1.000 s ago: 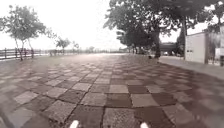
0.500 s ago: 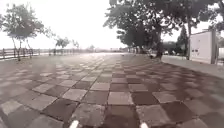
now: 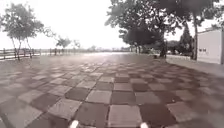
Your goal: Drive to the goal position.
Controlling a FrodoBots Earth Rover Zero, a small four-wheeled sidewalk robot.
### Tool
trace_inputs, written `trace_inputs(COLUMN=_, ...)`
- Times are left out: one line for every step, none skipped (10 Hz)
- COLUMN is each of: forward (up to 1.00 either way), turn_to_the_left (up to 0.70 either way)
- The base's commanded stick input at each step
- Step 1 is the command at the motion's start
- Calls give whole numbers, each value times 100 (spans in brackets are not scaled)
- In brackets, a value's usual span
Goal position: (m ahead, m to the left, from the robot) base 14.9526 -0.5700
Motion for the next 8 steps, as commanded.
trace_inputs(forward=70, turn_to_the_left=0)
trace_inputs(forward=70, turn_to_the_left=0)
trace_inputs(forward=70, turn_to_the_left=0)
trace_inputs(forward=70, turn_to_the_left=29)
trace_inputs(forward=70, turn_to_the_left=35)
trace_inputs(forward=70, turn_to_the_left=35)
trace_inputs(forward=70, turn_to_the_left=21)
trace_inputs(forward=70, turn_to_the_left=0)
